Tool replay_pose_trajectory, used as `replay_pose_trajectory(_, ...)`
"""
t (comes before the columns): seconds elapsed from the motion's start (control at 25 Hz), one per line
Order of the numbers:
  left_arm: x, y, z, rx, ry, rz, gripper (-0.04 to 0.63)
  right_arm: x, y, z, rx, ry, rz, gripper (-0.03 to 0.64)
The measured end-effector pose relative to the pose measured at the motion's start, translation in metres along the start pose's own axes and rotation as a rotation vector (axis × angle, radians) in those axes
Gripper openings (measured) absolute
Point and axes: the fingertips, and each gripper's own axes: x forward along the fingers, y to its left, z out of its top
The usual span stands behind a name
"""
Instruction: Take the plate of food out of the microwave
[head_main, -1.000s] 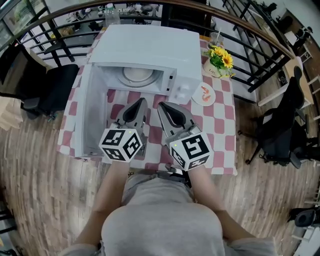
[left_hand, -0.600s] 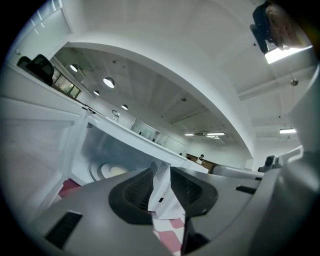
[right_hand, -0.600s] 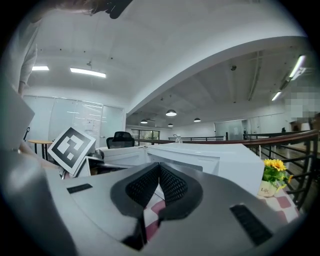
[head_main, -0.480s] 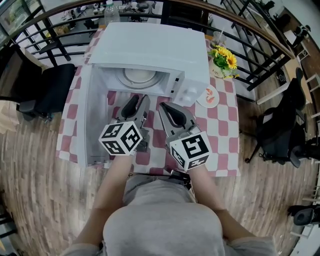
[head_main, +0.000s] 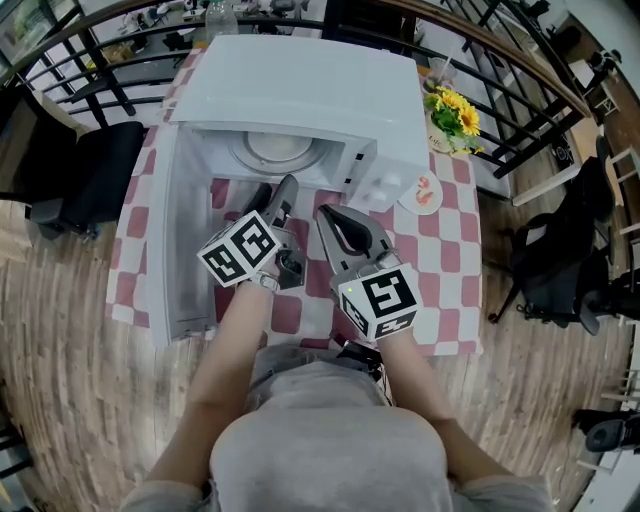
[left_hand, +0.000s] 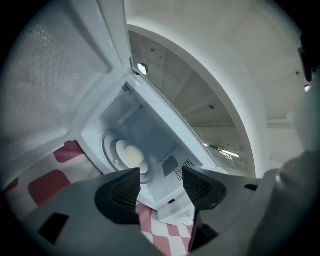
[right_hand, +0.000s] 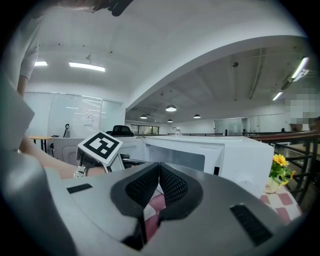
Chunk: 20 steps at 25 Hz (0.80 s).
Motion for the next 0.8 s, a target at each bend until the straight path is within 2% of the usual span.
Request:
replay_pose_trajectory(0.24, 0.017, 0.031, -0.009, -0.2, 0.017, 0.068, 0.267, 0.012, -0.007, -0.013, 0.017, 0.009, -0.01, 0.026)
replay_pose_trajectory(0.48, 0.036, 0.06, -0.03, -0.473, 0.034, 0.137, 0.267, 0.022, -0.005, -0.027, -0.023, 0.027, -0.027, 0.026)
replay_pose_trajectory(0.8, 0.059, 0.094, -0.032, -0.592, 0.033, 0.255, 0.278, 0.025, -0.014, -0.044, 0.024, 0.064, -0.075, 0.026)
